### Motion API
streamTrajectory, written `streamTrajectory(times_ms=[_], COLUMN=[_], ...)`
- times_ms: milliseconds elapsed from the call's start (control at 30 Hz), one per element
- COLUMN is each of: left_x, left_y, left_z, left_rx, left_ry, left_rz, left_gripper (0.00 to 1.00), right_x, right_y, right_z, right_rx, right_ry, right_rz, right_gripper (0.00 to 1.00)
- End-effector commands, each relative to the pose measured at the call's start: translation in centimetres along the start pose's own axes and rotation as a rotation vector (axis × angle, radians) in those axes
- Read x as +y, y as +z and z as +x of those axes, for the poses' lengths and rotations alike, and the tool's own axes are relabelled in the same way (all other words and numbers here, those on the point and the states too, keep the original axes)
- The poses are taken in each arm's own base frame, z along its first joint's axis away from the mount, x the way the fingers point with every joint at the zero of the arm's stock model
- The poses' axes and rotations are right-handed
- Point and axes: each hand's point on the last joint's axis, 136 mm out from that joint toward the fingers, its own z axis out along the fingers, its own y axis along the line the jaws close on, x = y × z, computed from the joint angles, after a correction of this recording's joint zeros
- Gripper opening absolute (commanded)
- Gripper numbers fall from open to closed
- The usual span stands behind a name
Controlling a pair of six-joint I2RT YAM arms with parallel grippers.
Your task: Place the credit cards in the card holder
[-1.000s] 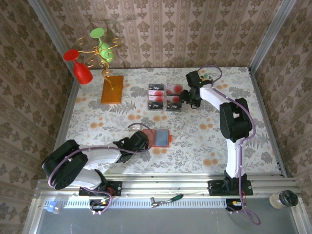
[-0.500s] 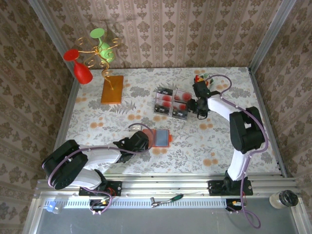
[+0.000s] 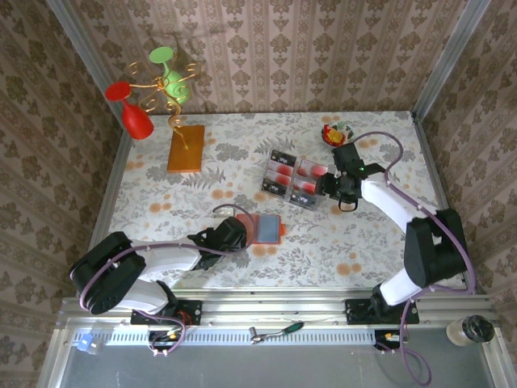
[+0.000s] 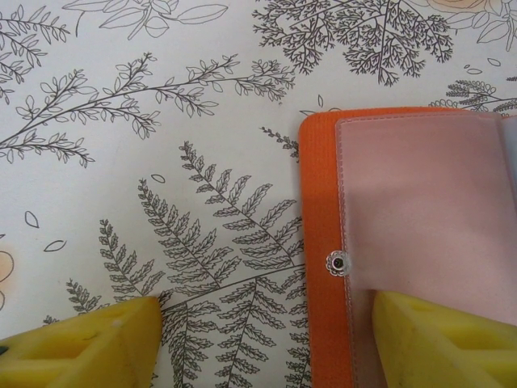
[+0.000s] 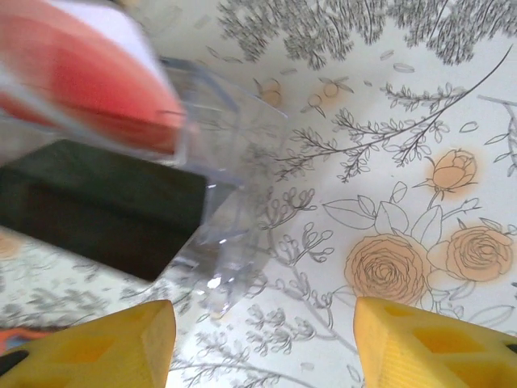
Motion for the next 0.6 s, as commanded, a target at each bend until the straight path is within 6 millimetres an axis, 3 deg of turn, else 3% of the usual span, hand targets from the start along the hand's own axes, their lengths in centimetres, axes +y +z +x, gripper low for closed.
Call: streamTrajectory(times_ms=[0,333,567], left_x=[-0.1,0.0,0.1], left_y=[-0.2,-0.4,-0.6], left_z=[-0.2,-0.4,-0.4], left_rx=[-0.003,-0.003,-0.005], left_ry=[-0.002,0.002,-0.003], left_rz=[-0.004,-0.013,-0.012], left_gripper=[0.71,0.71,0.71], right_x=[1.8,5.5,5.2], right_y=[-2.3,-1.8,0.1], right_z=[-0.4,-1.0,-1.5], right_rx=[-0.009,0.014,0.049], right_ry=[-0.09,-0.442,-0.58], right_rz=[-0.034,0.089,0.224], right_gripper=[0.62,0.59,0.56])
